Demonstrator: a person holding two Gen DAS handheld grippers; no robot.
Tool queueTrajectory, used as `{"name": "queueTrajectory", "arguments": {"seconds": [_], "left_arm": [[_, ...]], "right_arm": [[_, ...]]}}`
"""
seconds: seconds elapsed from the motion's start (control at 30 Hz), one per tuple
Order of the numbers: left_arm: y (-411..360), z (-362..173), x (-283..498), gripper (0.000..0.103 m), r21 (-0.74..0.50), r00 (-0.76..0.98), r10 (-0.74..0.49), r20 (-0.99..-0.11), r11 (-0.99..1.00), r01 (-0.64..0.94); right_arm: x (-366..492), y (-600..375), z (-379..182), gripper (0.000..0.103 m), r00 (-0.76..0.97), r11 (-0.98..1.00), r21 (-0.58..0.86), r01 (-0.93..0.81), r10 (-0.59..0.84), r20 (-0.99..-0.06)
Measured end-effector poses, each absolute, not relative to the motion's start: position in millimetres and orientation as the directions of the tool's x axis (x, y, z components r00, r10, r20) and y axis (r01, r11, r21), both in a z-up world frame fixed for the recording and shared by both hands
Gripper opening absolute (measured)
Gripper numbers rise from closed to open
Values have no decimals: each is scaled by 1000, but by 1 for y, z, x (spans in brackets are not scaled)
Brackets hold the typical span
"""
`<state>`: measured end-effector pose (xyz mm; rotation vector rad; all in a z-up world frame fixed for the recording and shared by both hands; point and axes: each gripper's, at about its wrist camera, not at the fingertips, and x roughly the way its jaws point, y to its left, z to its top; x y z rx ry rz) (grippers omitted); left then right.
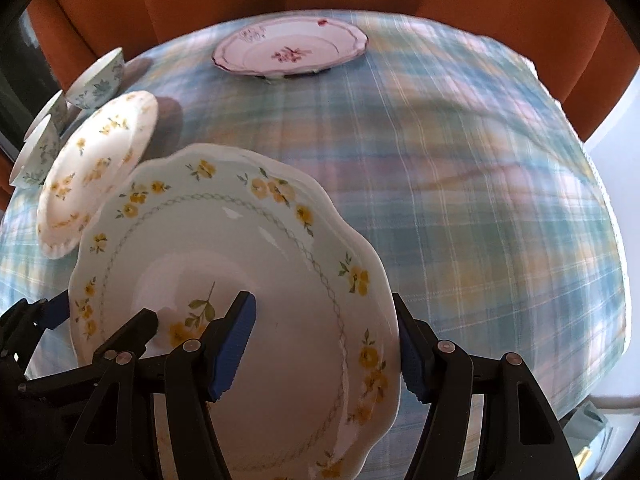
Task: Organize plates and bowls
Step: 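Carry the held plate with both grippers toward the flatter yellow-flowered plate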
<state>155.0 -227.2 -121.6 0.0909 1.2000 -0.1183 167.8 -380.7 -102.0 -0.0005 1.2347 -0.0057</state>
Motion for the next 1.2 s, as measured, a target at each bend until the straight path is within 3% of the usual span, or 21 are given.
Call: {"name": "queueTrajectory", "arguments": {"seconds": [0.43, 0.6, 0.83, 1.2], "left_arm": [[-230, -123, 171, 74, 57, 356, 15, -934, 992, 109], [-230, -121, 170, 82, 34, 341, -12, -940, 991, 129], [-231, -106, 165, 94, 17, 376, -55, -925, 983, 185], [-197, -80, 170, 95, -2, 432, -110, -895, 970, 243]], "right_arm": [[183, -383, -117, 69, 310, 998, 63, 5, 59, -949], [186, -381, -119, 71, 291, 999, 51, 13, 45, -956], [181, -376, -104, 83, 307, 998, 53, 22, 44, -951], [169, -342, -66, 86, 407, 999, 19, 44, -1, -913]]}}
